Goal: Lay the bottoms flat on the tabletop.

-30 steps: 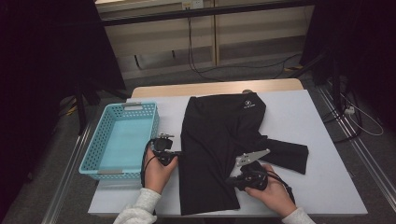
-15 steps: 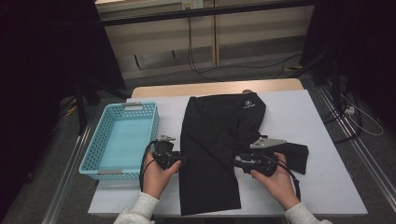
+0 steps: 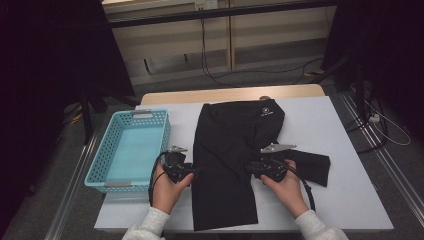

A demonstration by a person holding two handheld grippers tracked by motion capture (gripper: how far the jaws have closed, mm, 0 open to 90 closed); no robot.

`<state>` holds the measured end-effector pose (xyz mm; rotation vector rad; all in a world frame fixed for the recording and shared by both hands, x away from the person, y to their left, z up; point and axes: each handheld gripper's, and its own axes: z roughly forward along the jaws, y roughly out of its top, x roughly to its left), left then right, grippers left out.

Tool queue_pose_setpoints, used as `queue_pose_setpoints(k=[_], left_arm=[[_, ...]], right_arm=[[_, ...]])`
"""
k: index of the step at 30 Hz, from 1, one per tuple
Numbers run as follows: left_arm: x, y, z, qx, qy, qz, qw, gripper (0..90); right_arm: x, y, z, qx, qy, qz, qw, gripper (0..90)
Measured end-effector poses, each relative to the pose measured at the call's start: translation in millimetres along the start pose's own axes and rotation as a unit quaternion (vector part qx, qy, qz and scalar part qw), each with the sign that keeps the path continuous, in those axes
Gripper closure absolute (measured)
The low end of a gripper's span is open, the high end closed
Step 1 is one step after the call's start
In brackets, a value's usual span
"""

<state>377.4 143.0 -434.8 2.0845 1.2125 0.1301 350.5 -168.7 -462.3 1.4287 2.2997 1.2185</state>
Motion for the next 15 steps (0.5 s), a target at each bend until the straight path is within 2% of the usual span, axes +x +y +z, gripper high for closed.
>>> queue_pose_setpoints(k=[1, 4, 6, 10, 12, 15], left_arm=[[0.0, -0.2, -0.4, 0.0, -0.001, 0.0, 1.0, 40.5], [0.3, -1.8, -0.2, 0.002, -0.002, -0.002, 1.0, 40.4], [0.5, -3.3, -0.1, 0.005, -0.002, -0.002, 1.0, 39.7], [-0.2, -6.9, -0.7, 0.015, -0.006, -0.005, 0.9999, 40.0], [-1.0, -8.5, -0.5, 0.02, -0.008, -0.007, 0.9997, 41.2], [-2.6, -10.3, -0.3, 0.022, -0.006, -0.003, 0.9997, 43.0]], right_arm=[[-1.7, 0.5, 0.0, 0.0, -0.004, 0.0, 1.0, 89.3], [-11.0, 1.5, -3.6, 0.001, -0.009, 0.007, 0.9999, 89.8], [-16.1, 1.2, -8.6, -0.002, -0.022, 0.005, 0.9997, 89.9], [-18.3, 0.3, -11.1, -0.003, -0.023, -0.001, 0.9997, 89.3], [-15.7, -1.0, -10.4, 0.004, -0.031, -0.017, 0.9994, 86.6], [-10.3, -0.1, -15.3, -0.006, -0.049, -0.035, 0.9982, 71.6]])
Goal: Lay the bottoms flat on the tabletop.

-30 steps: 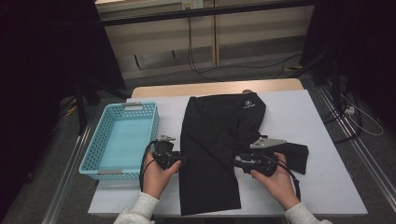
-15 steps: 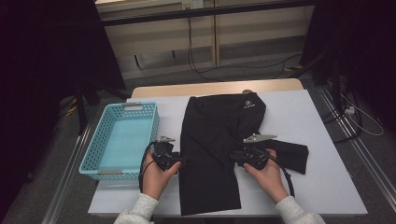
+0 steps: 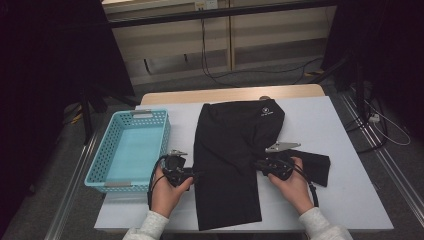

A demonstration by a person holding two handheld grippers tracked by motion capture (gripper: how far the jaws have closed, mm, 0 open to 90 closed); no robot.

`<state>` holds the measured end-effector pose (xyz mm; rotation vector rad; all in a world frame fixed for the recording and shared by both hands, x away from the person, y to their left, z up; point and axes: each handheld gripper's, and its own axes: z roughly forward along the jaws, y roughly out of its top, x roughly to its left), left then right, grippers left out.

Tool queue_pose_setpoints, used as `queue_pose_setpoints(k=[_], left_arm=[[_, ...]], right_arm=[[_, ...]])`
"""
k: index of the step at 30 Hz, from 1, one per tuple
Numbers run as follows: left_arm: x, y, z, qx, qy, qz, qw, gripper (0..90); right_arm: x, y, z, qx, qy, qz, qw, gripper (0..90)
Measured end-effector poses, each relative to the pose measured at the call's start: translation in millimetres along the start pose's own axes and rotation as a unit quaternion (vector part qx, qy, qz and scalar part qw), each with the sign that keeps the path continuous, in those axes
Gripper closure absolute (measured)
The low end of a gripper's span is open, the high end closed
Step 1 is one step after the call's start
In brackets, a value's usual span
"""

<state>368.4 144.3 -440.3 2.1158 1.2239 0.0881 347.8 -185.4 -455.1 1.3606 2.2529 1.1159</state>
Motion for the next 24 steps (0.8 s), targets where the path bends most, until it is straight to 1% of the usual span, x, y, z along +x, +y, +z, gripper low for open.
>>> queue_pose_setpoints(k=[2, 3, 5, 6, 7, 8, 9, 10, 11, 12, 14, 15, 17, 18, 19, 20, 21, 23, 24], left_arm=[[-0.7, -0.7, -0.1, -0.001, -0.002, -0.003, 1.0, 45.0], [-1.1, -1.3, -0.2, -0.003, 0.0, -0.006, 1.0, 46.1], [-1.8, -2.1, -1.7, 0.0, 0.005, -0.007, 1.0, 46.7], [-2.8, -2.8, -2.4, -0.002, 0.015, -0.003, 0.9999, 47.2], [-3.3, -3.6, -3.3, 0.001, 0.014, -0.003, 0.9999, 47.8], [-3.6, -4.5, -3.6, -0.002, 0.012, -0.007, 0.9999, 49.5], [-3.8, -5.7, -3.9, -0.002, 0.016, -0.006, 0.9999, 50.7], [-3.8, -6.9, -4.2, -0.002, 0.02, -0.003, 0.9998, 52.8], [-4.2, -7.4, -4.3, -0.003, 0.023, -0.004, 0.9997, 55.1], [-5.3, -7.9, -4.1, -0.001, 0.026, 0.0, 0.9997, 56.7], [-6.9, -9.0, -3.8, 0.001, 0.022, 0.005, 0.9998, 61.7], [-7.1, -9.4, -4.2, 0.007, 0.013, 0.003, 0.9999, 66.1], [-6.4, -10.5, -4.2, 0.011, -0.002, -0.014, 0.9998, 71.7], [-5.6, -11.0, -4.2, 0.013, -0.009, -0.024, 0.9996, 76.0], [-5.4, -11.3, -4.1, 0.012, -0.01, -0.029, 0.9995, 77.1], [-5.2, -11.4, -4.2, 0.016, -0.011, -0.033, 0.9993, 80.9], [-5.3, -11.4, -4.0, 0.018, -0.011, -0.035, 0.9991, 83.9], [-6.7, -10.3, -4.3, 0.024, -0.005, -0.028, 0.9993, 86.6], [-7.8, -9.8, -3.9, 0.026, -0.006, -0.03, 0.9992, 88.2]], right_arm=[[3.1, 2.5, -6.8, -0.016, 0.004, -0.004, 0.9998, 66.4], [5.3, 3.4, -9.4, -0.022, 0.008, -0.007, 0.9997, 62.3], [10.3, 3.3, -12.6, -0.026, 0.017, -0.016, 0.9994, 58.9], [13.4, 2.7, -13.7, -0.028, 0.026, -0.022, 0.999, 56.5], [17.3, 2.5, -14.7, -0.027, 0.038, -0.029, 0.9985, 53.0], [23.1, 2.2, -16.1, -0.028, 0.056, -0.037, 0.9974, 50.9], [27.0, 2.0, -16.6, -0.028, 0.064, -0.044, 0.9966, 49.2], [32.2, 1.8, -16.9, -0.027, 0.071, -0.057, 0.9954, 47.6], [37.1, 1.8, -16.6, -0.026, 0.073, -0.069, 0.9946, 46.8], [41.3, 1.8, -15.7, -0.026, 0.077, -0.077, 0.9938, 46.6], [46.7, 1.7, -12.1, -0.024, 0.094, -0.077, 0.9923, 46.6], [48.8, 1.3, -10.4, -0.022, 0.099, -0.078, 0.9918, 46.6], [53.2, 0.6, -8.7, -0.018, 0.1, -0.087, 0.991, 46.5], [55.0, 0.3, -8.2, -0.017, 0.101, -0.09, 0.9906, 46.2], [55.7, 0.1, -8.1, -0.016, 0.102, -0.09, 0.9906, 46.2], [55.9, 0.0, -8.0, -0.017, 0.104, -0.09, 0.9904, 46.2], [55.8, -0.1, -7.8, -0.017, 0.106, -0.09, 0.9901, 46.1], [54.8, -0.1, -7.5, -0.017, 0.103, -0.091, 0.9904, 45.8], [54.0, -0.3, -7.5, -0.017, 0.103, -0.09, 0.9905, 45.8]])
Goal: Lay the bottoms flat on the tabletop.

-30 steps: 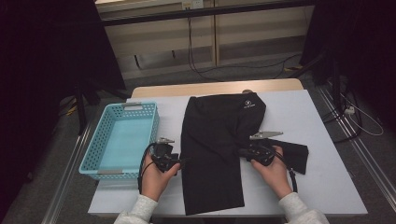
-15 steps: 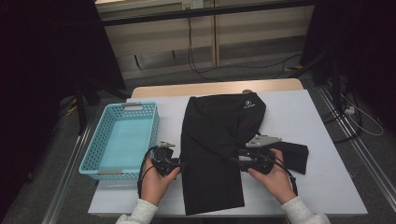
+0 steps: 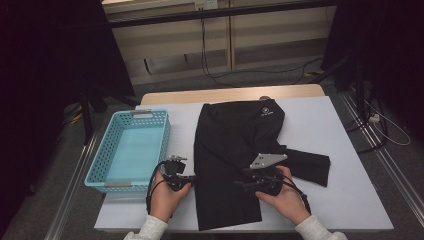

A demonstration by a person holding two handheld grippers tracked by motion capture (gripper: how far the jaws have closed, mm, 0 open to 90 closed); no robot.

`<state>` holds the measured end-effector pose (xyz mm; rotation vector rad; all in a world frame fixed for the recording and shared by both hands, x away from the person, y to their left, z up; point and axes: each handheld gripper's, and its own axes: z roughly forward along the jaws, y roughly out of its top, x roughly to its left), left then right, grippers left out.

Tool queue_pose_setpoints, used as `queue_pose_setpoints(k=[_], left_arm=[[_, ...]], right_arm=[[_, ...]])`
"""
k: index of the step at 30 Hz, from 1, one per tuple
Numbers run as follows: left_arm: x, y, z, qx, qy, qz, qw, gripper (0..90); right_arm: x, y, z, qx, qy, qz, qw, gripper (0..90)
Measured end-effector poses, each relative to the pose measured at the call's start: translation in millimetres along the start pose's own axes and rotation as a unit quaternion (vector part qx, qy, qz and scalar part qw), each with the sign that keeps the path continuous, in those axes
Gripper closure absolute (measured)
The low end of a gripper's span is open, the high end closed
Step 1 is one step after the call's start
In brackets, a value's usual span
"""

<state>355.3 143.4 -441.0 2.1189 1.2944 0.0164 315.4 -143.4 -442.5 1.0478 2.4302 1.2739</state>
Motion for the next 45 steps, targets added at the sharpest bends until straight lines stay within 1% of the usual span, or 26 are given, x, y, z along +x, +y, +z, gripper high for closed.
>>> queue_pose_setpoints(k=[3, 6, 8, 10, 12, 14, 17, 20, 21, 23, 25, 27, 28, 30, 32, 34, 35, 36, 37, 40, 42, 45], left_arm=[[1.1, 1.6, -1.0, 0.008, -0.005, 0.003, 1.0, 89.4], [5.0, 3.3, -5.5, 0.02, 0.008, 0.0, 0.9998, 89.9], [9.8, 3.9, -9.1, 0.018, 0.01, -0.009, 0.9998, 89.9], [13.1, 4.8, -13.4, 0.014, 0.022, -0.011, 0.9996, 89.9], [15.4, 5.7, -16.5, 0.012, 0.014, -0.014, 0.9997, 89.9], [14.7, 5.9, -16.3, 0.014, 0.013, -0.007, 0.9998, 89.7], [11.7, 6.5, -11.4, 0.021, 0.015, -0.001, 0.9997, 89.4], [10.5, 9.0, -10.2, 0.017, 0.017, 0.004, 0.9997, 89.4], [10.3, 9.7, -9.7, 0.018, 0.018, 0.004, 0.9997, 89.4], [9.4, 10.6, -8.5, 0.017, 0.018, 0.005, 0.9997, 89.5], [8.2, 11.2, -7.5, 0.022, 0.018, 0.007, 0.9996, 89.5], [7.0, 12.0, -6.6, 0.02, 0.02, 0.008, 0.9996, 89.5], [6.8, 12.4, -6.5, 0.019, 0.02, 0.009, 0.9996, 89.4], [7.1, 12.8, -6.7, 0.021, 0.018, 0.01, 0.9996, 89.4], [7.3, 13.1, -6.4, 0.021, 0.018, 0.01, 0.9996, 89.4], [7.6, 13.4, -7.1, 0.022, 0.017, 0.007, 0.9996, 89.4], [7.8, 13.7, -7.8, 0.021, 0.016, 0.007, 0.9996, 89.4], [7.8, 13.7, -8.1, 0.018, 0.02, 0.008, 0.9996, 89.4], [8.0, 14.1, -9.4, 0.021, 0.021, 0.009, 0.9995, 89.5], [8.0, 14.9, -11.3, 0.018, 0.021, 0.009, 0.9996, 89.5], [8.2, 15.2, -13.0, 0.021, 0.021, 0.011, 0.9995, 89.5], [7.0, 15.1, -13.6, 0.023, 0.023, 0.012, 0.9994, 89.4]], right_arm=[[-2.0, -0.7, -1.4, -0.002, -0.003, 0.005, 1.0, 45.6], [-3.4, -1.4, -3.4, -0.002, -0.006, 0.007, 1.0, 45.2], [-3.5, -1.7, -4.3, -0.001, -0.01, 0.006, 0.9999, 45.0], [-3.3, -2.1, -5.5, 0.002, -0.012, 0.003, 0.9999, 44.7], [-3.2, -2.5, -6.7, 0.001, -0.012, 0.003, 0.9999, 44.6], [-4.2, -3.0, -7.7, 0.002, -0.015, 0.004, 0.9999, 44.6], [-5.8, -4.5, -9.3, 0.009, -0.017, 0.008, 0.9998, 45.9], [-5.7, -8.1, -10.0, 0.021, -0.019, 0.011, 0.9995, 48.3], [-5.6, -10.0, -9.9, 0.027, -0.02, 0.015, 0.9993, 50.4], [-4.6, -13.0, -9.4, 0.032, -0.014, 0.017, 0.9992, 52.9], [-2.5, -15.2, -7.9, 0.042, -0.013, 0.017, 0.9989, 55.1], [1.0, -18.3, -3.3, 0.056, -0.015, 0.018, 0.9981, 58.0], [2.3, -18.9, -2.7, 0.05, -0.02, 0.016, 0.9984, 60.5], [4.0, -18.2, -2.0, 0.053, -0.027, 0.014, 0.9981, 67.0], [3.0, -18.8, -2.4, 0.052, -0.02, 0.025, 0.9981, 77.5], [2.2, -20.0, -2.4, 0.051, -0.003, 0.038, 0.998, 84.8], [2.4, -20.2, -2.4, 0.051, 0.001, 0.041, 0.9978, 87.3], [3.6, -20.3, -2.1, 0.053, 0.009, 0.044, 0.9976, 87.3], [4.6, -19.9, -2.4, 0.055, 0.011, 0.043, 0.9975, 87.6], [8.6, -19.9, -2.2, 0.057, 0.028, 0.046, 0.9969, 87.9], [12.4, -19.7, -1.8, 0.058, 0.037, 0.043, 0.9967, 87.9], [17.5, -18.5, -1.1, 0.059, 0.045, 0.037, 0.9966, 87.8]])
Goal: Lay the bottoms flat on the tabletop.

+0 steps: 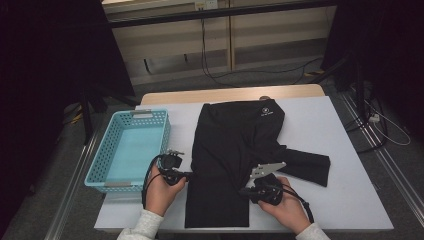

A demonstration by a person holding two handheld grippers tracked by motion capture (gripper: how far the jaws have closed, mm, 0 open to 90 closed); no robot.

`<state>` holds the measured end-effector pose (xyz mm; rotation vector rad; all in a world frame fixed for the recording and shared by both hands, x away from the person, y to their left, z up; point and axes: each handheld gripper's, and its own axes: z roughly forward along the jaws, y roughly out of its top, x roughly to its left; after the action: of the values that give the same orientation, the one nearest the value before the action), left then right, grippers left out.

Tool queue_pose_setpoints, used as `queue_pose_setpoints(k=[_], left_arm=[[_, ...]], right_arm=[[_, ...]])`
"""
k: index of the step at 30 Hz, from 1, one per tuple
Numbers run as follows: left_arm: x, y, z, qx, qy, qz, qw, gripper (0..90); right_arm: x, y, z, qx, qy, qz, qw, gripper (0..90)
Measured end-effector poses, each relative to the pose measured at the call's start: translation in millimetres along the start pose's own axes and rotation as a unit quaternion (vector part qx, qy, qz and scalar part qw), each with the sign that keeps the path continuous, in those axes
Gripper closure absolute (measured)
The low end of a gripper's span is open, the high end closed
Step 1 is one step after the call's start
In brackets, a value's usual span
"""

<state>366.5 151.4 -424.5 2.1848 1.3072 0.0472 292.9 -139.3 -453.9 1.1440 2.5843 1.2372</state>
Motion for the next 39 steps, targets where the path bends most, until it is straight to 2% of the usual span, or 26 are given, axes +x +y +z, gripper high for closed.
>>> queue_pose_setpoints(k=[3, 7, 10, 13, 14, 17, 20, 22, 26, 29, 30, 34, 36, 39], left_arm=[[-1.6, 0.1, 1.1, 0.002, -0.003, 0.003, 1.0, 89.4], [-2.3, 1.0, 0.7, -0.007, -0.002, 0.007, 1.0, 85.1], [-2.2, 2.3, -1.0, -0.02, -0.002, 0.015, 0.9997, 72.8], [-2.6, 4.1, -1.4, -0.036, -0.009, 0.022, 0.9991, 60.3], [-2.8, 5.2, -1.1, -0.045, -0.008, 0.026, 0.9986, 55.2], [-3.0, 8.3, 0.9, -0.066, 0.009, 0.057, 0.9961, 39.1], [-3.4, 10.9, 3.2, -0.075, -0.008, 0.053, 0.9958, 30.5], [-4.0, 12.7, 6.1, -0.076, -0.013, 0.06, 0.9952, 27.9], [-4.6, 14.2, 12.9, -0.077, -0.009, 0.062, 0.9951, 25.0], [-3.3, 14.6, 14.9, -0.078, -0.01, 0.061, 0.9951, 23.7], [-2.9, 14.7, 15.0, -0.078, -0.011, 0.06, 0.9951, 23.6], [-2.0, 15.2, 14.7, -0.08, -0.011, 0.058, 0.995, 22.8], [-2.1, 15.1, 15.2, -0.079, -0.014, 0.059, 0.995, 22.7], [-3.3, 15.2, 15.8, -0.08, -0.014, 0.06, 0.9949, 22.7]], right_arm=[[2.4, 0.2, 1.3, 0.003, 0.007, 0.0, 1.0, 87.9], [1.6, 1.2, -1.5, 0.001, -0.002, -0.012, 0.9999, 86.8], [-2.2, 1.9, -6.4, -0.011, -0.003, -0.016, 0.9998, 73.4], [-9.2, 5.4, -17.3, -0.032, -0.023, -0.015, 0.9991, 62.1], [-13.4, 5.8, -21.7, -0.04, -0.031, -0.009, 0.9987, 58.8], [-31.6, 3.9, -35.0, -0.056, -0.057, 0.012, 0.9967, 50.0], [-48.6, -0.2, -46.9, -0.065, -0.085, 0.028, 0.9939, 44.0], [-61.1, -4.4, -56.2, -0.07, -0.115, 0.03, 0.9904, 43.5], [-76.8, -13.5, -65.3, -0.062, -0.154, 0.045, 0.9851, 44.6], [-82.2, -17.9, -66.9, -0.045, -0.173, 0.036, 0.9833, 47.5], [-84.5, -19.1, -68.1, -0.036, -0.188, 0.03, 0.9811, 47.5], [-93.1, -25.0, -73.3, -0.034, -0.202, 0.033, 0.9782, 49.7], [-96.0, -28.2, -73.9, -0.021, -0.212, 0.029, 0.9766, 51.0], [-99.8, -32.4, -72.7, -0.012, -0.208, 0.035, 0.9774, 53.7]])
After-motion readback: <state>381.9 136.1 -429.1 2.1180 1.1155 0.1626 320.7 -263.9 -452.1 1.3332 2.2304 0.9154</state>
